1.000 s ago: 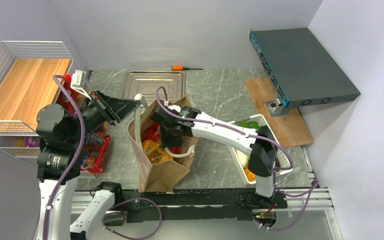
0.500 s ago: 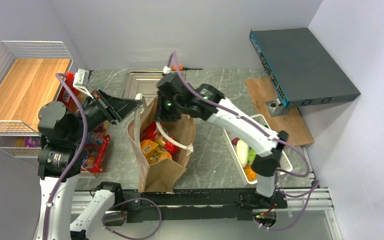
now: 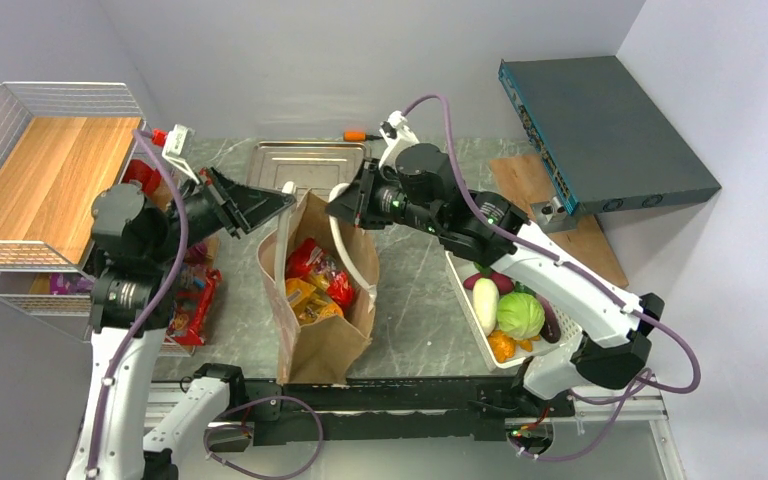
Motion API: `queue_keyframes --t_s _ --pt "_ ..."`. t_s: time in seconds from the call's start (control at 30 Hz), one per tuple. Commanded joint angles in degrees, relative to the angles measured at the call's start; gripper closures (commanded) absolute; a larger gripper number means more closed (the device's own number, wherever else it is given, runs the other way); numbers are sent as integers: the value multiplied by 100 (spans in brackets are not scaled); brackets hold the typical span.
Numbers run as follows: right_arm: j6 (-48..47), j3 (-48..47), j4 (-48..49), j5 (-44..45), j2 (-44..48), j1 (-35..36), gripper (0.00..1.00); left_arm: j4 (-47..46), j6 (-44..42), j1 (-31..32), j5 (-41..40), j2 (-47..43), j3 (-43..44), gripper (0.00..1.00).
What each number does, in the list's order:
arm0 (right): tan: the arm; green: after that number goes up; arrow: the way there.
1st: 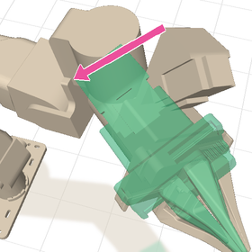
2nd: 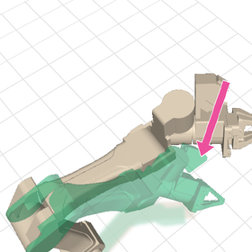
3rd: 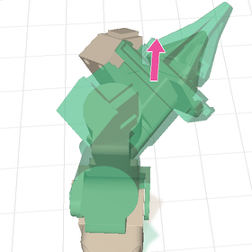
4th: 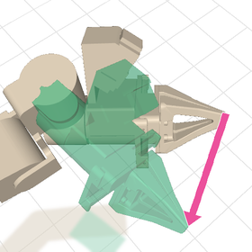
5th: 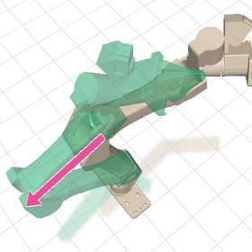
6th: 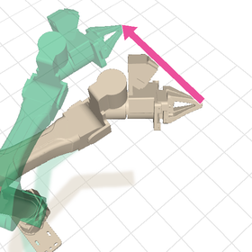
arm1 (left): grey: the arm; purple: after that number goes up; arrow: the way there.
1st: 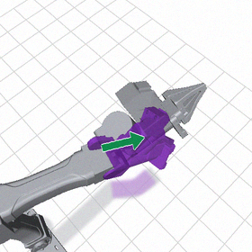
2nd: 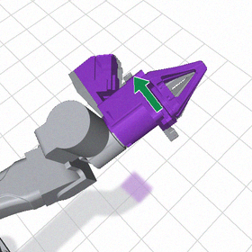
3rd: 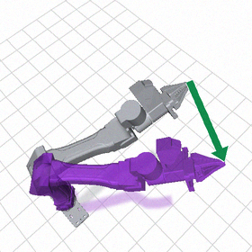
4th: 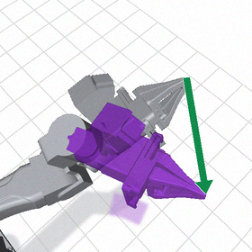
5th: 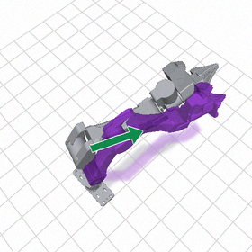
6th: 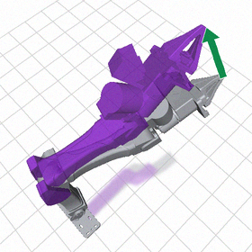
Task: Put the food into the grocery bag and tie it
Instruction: Tie the grocery bag at the center of the board.
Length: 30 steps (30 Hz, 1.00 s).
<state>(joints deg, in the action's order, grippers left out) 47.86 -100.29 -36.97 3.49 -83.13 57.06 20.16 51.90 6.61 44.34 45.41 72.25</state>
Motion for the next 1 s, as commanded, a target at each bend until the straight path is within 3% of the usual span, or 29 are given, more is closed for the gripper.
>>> queue_keyframes --t_s 0.0,0.3,0.43,0.57,0.77,0.97 --pt "-381 150 1806 -570 -81 26 100 -1346 279 -4 409 212 267 100" --pt "-715 -61 2773 -3789 -681 25 100 -1224 -211 -3 1103 536 676 100" --pt "-834 -49 3020 -4800 -867 -41 100 -1119 -423 -10 1611 563 786 100" --pt "-1103 323 3468 -4993 -587 -234 100 -630 -737 -9 2109 522 862 100" --pt "-32 2141 6781 -4613 29 -549 100 -642 -515 -3 2342 332 459 96" --pt "685 2310 8269 -4509 -343 -562 100 -653 -358 -4 2512 386 388 93"
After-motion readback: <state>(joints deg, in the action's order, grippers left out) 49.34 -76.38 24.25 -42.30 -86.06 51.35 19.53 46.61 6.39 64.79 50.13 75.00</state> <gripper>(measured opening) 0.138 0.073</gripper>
